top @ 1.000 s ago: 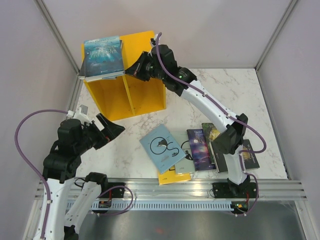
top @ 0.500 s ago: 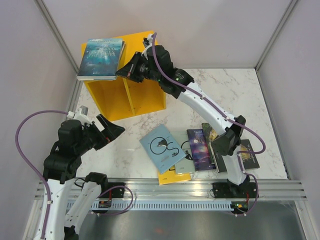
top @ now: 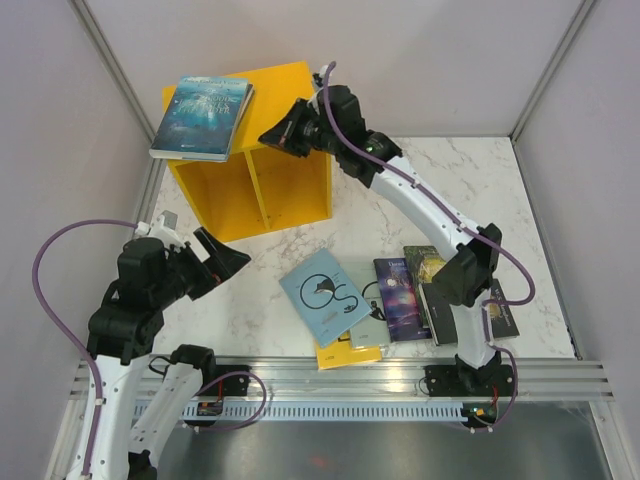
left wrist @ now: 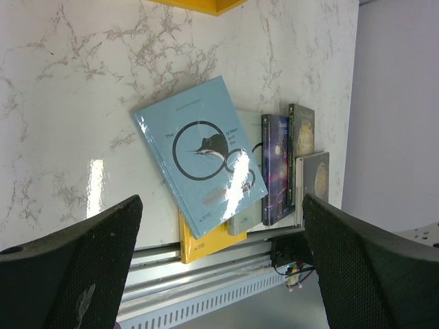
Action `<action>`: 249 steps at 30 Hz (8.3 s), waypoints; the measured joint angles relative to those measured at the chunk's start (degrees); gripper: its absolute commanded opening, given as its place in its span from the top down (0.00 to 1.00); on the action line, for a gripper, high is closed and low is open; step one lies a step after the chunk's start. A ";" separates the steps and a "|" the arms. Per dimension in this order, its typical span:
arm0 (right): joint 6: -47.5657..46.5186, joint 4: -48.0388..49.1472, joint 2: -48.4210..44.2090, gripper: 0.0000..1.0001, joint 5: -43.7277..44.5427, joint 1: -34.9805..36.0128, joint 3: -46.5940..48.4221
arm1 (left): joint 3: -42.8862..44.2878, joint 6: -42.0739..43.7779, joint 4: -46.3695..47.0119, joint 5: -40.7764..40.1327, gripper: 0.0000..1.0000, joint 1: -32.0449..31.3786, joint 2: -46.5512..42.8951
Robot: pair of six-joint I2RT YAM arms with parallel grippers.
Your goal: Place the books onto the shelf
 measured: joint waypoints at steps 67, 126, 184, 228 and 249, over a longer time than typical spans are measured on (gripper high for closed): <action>-21.99 0.61 -39.28 0.07 -6.69 -14.27 -63.95 | -15.78 -6.34 15.82 3.10 0.11 -18.32 23.87; 8.92 40.13 -38.18 1.00 -37.42 -9.46 -86.44 | -29.03 -18.21 40.89 12.52 0.09 -5.20 8.85; 19.85 34.07 -5.07 1.00 -33.79 -5.53 -2.58 | 62.36 -7.78 19.54 17.14 0.98 10.34 44.39; 24.41 39.06 2.86 0.48 -26.75 -3.91 -14.21 | 72.67 -0.63 9.29 35.04 0.45 27.82 70.93; 22.64 36.17 9.64 1.00 -23.96 -11.06 3.17 | 68.17 3.06 7.85 26.34 0.21 32.48 70.25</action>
